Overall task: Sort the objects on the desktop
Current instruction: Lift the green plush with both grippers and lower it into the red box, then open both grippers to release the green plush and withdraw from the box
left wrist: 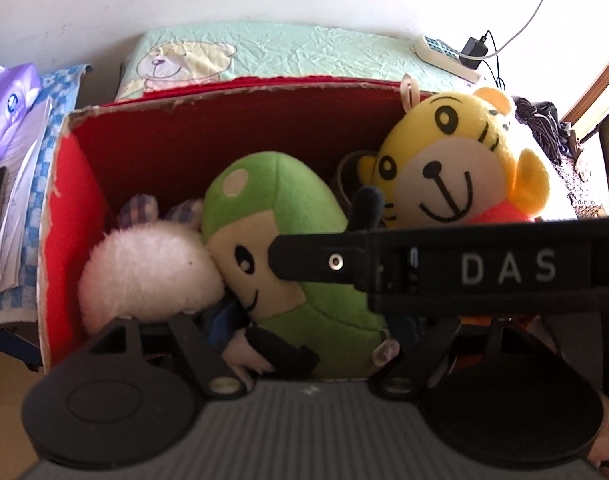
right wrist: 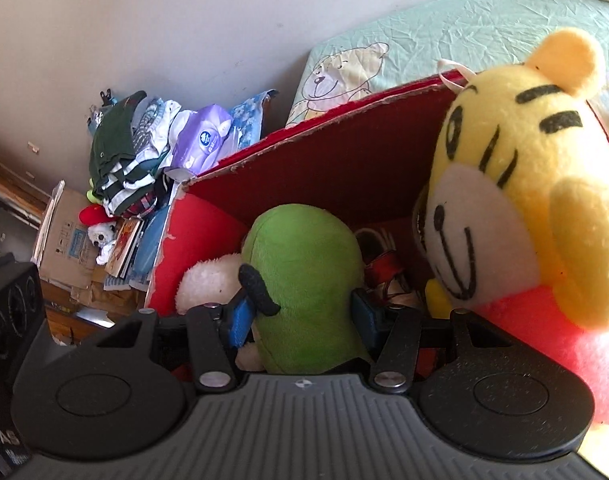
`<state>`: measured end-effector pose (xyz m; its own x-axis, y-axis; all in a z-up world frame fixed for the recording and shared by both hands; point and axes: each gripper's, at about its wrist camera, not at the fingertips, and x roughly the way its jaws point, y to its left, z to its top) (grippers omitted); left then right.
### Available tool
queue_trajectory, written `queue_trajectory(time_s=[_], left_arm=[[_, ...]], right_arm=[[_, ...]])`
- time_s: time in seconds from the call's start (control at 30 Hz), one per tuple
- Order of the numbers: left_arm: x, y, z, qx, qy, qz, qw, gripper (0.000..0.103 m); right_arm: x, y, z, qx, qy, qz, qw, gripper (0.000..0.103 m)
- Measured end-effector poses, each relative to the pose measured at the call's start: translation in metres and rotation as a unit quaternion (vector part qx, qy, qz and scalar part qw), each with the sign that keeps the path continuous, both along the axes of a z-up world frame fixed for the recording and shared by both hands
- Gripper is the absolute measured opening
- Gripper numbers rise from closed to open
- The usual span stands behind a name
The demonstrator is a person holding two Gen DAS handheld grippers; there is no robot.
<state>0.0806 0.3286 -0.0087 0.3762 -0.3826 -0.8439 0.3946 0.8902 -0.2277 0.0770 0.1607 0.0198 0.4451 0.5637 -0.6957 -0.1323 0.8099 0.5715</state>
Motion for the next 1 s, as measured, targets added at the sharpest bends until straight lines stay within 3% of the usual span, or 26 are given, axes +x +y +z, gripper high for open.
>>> queue_trajectory(time_s=[0.43, 0.53, 0.67, 1.0], left_arm=[[-0.017, 0.014, 0.022, -0.027, -0.028, 0.005, 0.9992, 0.08], [-0.019, 0.016, 0.024, -0.036, -0.034, 0.008, 0.9988, 0.08], [-0.015, 0.012, 0.018, -0.022, -0.026, 0.013, 0.9993, 0.076], [-0.01, 0.002, 0.012, 0.005, -0.02, 0.018, 0.9996, 0.078]], right_arm=[[-0.009, -0.014, 0.005, 0.044, -0.007, -0.012, 0.999, 0.057], [-0.013, -0.016, 0.011, 0.039, -0.018, -0.011, 0.999, 0.05], [-0.011, -0.013, 0.009, 0.024, -0.003, -0.006, 1.0, 0.036], [-0.014, -0.006, -0.001, 0.031, 0.001, 0.003, 1.0, 0.037]])
